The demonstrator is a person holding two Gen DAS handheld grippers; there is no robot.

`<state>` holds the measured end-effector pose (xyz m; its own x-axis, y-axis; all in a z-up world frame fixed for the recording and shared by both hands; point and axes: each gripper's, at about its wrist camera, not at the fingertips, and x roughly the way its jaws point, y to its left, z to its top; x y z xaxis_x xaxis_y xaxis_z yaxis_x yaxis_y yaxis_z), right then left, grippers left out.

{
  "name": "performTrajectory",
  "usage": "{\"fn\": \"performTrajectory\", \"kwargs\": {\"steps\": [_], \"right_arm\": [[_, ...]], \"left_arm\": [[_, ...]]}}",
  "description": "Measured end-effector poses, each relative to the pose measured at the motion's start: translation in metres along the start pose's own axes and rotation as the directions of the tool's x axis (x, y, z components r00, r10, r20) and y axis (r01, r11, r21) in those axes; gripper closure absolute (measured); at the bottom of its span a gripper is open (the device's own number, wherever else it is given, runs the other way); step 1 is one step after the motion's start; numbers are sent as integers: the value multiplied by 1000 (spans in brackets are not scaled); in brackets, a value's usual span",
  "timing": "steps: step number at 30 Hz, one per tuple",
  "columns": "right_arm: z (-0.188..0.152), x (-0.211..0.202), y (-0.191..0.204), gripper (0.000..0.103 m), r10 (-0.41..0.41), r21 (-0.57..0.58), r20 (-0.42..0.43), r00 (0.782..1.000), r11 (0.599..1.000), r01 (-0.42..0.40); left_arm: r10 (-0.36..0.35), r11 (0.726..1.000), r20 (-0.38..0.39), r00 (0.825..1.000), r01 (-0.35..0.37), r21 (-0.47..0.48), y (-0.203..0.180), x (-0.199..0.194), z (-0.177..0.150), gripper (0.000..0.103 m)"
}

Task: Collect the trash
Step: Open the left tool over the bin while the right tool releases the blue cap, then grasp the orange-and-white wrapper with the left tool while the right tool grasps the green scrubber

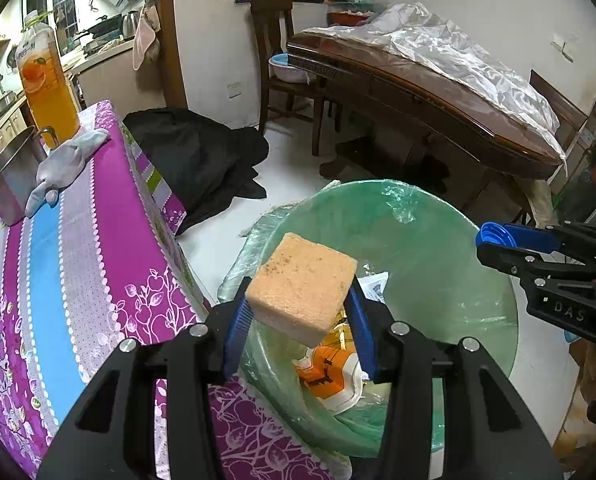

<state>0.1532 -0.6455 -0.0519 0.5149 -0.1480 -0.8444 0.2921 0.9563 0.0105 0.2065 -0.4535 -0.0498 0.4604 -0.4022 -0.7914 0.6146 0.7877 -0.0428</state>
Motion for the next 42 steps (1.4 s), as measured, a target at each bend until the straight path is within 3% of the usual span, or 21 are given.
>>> {"fn": "performTrajectory", "kwargs": {"steps": [1,2,3,5,19,22,24,25,26,28,33,39,42], "right_arm": [[0,-1,-1,55,2,5,6,1000,1000,-2],[0,-3,-2,41,3,13,18,1000,1000,-3],[0,-5,-3,38,4,18,26,1000,1000,-5],[-1,-7,-5,37,9,26,36,999,1000,-10],[-7,-19,0,35,13,32,63,998,999,-15],[-9,-30,7,32,11,30,108,994,999,-14],[-14,-46,18,26,28,29,191,981,999,-35],[-17,-52,22,18,29,30,224,974,999,-36],[-20,-60,28,11,27,32,265,964,999,-37],[-30,-75,46,7,32,30,350,936,999,-45],[-51,-87,106,6,118,-29,448,886,993,-117],[-55,-79,184,5,269,-141,429,862,963,-231],[-53,-73,222,5,323,-182,397,859,945,-272]], "left_arm": [[4,1000,0,1000,-4,3,-1,0,0,59],[7,1000,-5,1000,-7,6,-2,1,0,54],[8,1000,-3,1000,-8,6,-2,1,-1,44],[16,1000,8,1000,-16,9,-3,-1,-1,34],[15,1000,4,1000,-15,9,-2,-2,-5,33],[12,1000,9,1000,-12,11,1,-6,-10,33],[3,1000,20,1000,-3,7,7,-12,-14,33],[3,1000,25,1000,-3,5,11,-15,-17,33],[6,1000,40,999,-6,6,17,-21,-21,32],[18,1000,67,998,-18,4,29,-31,-27,28],[90,995,119,989,-85,-42,83,-61,-45,26],[199,972,128,972,-179,-151,173,-95,-74,26],[276,946,130,952,-245,-210,227,-118,-93,26]]}}
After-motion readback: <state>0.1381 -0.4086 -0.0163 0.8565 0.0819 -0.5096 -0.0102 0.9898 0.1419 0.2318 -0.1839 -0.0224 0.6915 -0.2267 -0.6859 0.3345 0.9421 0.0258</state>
